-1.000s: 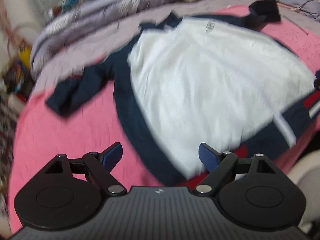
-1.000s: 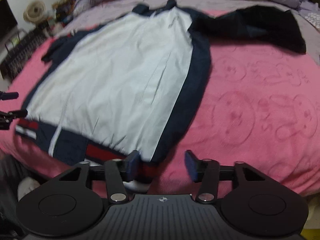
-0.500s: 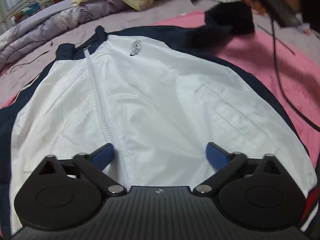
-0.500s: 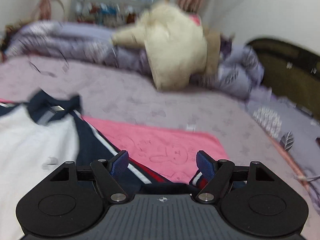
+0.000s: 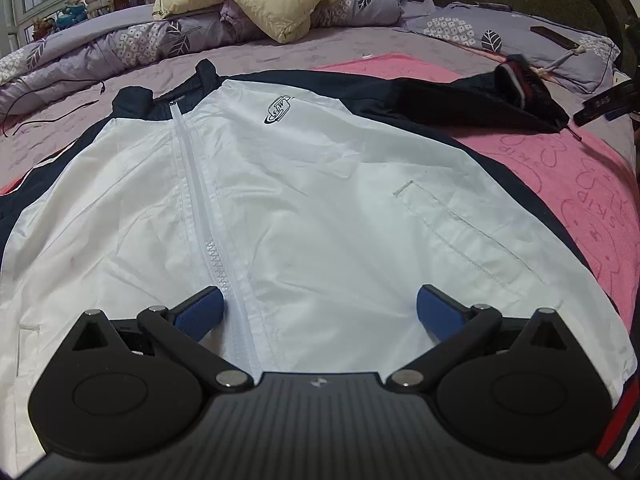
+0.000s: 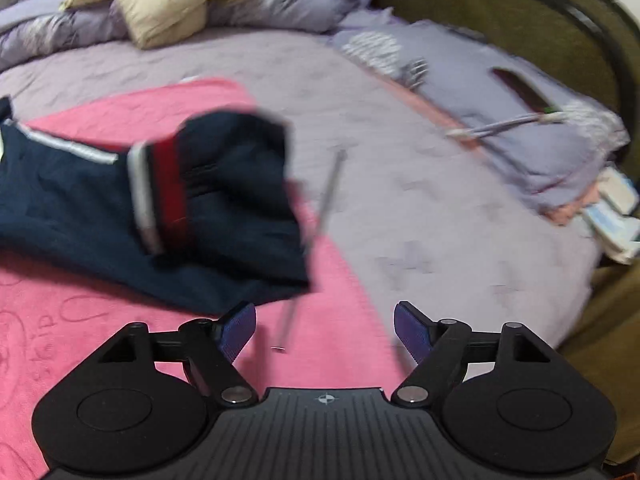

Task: Fold clothes

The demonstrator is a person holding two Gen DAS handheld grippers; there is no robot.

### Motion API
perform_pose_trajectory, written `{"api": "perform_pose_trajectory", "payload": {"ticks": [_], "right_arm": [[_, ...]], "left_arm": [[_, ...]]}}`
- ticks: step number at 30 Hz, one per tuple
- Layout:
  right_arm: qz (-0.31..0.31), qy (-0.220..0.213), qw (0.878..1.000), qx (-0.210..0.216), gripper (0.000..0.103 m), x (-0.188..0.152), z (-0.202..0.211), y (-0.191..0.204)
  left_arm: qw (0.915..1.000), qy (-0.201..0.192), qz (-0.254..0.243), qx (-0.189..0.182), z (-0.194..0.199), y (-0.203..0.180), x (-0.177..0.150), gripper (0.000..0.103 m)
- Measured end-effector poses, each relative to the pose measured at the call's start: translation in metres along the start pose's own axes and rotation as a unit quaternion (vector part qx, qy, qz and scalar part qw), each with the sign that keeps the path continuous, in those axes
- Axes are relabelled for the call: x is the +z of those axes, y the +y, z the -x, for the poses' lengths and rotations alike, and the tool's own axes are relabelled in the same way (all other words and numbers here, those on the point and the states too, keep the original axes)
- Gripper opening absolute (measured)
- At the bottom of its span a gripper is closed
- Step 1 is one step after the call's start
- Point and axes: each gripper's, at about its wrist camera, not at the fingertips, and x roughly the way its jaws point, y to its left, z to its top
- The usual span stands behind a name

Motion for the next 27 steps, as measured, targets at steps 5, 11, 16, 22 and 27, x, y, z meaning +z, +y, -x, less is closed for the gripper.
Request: {"api": "perform_pose_trajectory", "payload": {"ticks": [5,11,16,22,27], "right_arm": [[0.036,-0.088,0.995,0.014,0.079,0.007,0.023,0.017],[0.103,-0.071,0.991,0.046,0.082,0.035,-0.025,0.099],[0.038,-0.068,0.996,-0.035,0.017,0.080,-0.053,0.093],[-0.034,-0.295,0.945,-0.136,0.018,0.136,0.006,0.021],[-0.059,-0.141,0.982,-0.114,0.071,0.139,-0.071,-0.036]], "left_arm": [[1.0000,-0.003,0.001,0.004,-0.001,-0.002,-0.001,0.103],[0.9999,-0.008,0.002,0.008,-0.001,-0.003,-0.001,0.103],[0.9999,-0.012,0.003,0.007,-0.001,-0.001,-0.003,0.103],[0.9998,-0.018,0.007,0.010,-0.002,-0.002,-0.003,0.103],[0.9997,-0.021,0.008,0.012,-0.003,-0.003,-0.004,0.103]]}}
